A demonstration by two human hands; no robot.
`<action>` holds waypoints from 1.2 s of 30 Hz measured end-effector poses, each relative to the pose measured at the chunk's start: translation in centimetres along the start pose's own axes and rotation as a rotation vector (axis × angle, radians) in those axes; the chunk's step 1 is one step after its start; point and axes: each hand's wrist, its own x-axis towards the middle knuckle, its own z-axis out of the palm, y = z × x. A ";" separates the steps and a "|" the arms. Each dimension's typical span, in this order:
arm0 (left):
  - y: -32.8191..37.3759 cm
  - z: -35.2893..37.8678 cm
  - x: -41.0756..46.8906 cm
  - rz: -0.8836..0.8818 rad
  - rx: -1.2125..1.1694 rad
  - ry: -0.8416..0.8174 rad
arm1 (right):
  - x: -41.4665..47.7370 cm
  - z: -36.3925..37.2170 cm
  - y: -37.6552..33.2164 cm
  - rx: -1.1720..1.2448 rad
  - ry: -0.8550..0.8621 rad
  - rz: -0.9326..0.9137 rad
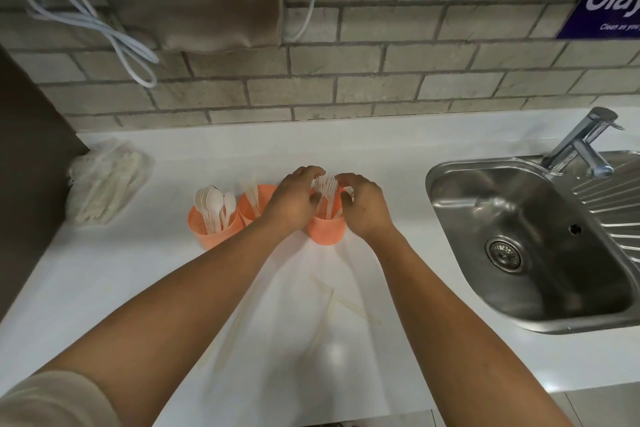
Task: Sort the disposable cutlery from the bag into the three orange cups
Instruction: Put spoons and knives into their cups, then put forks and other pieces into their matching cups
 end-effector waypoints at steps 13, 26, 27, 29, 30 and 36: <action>1.2 -2.9 -4.1 -0.006 -0.157 0.314 | -2.9 -0.8 -0.2 -0.029 0.299 -0.096; -6.4 -3.4 -20.1 -0.452 -0.102 0.056 | -15.0 3.9 1.2 -0.288 -0.341 -0.065; -7.1 -3.1 -20.8 -0.494 -0.050 0.012 | -15.6 4.3 1.4 -0.338 -0.400 -0.069; -8.1 -2.5 -21.7 -0.554 0.040 -0.072 | -16.6 4.8 1.6 -0.413 -0.469 -0.077; -8.5 -2.2 -22.0 -0.573 0.081 -0.112 | -16.9 5.0 1.6 -0.430 -0.474 -0.081; -9.0 -0.8 -22.7 -0.527 0.259 -0.197 | -17.2 6.0 1.6 -0.478 -0.386 -0.107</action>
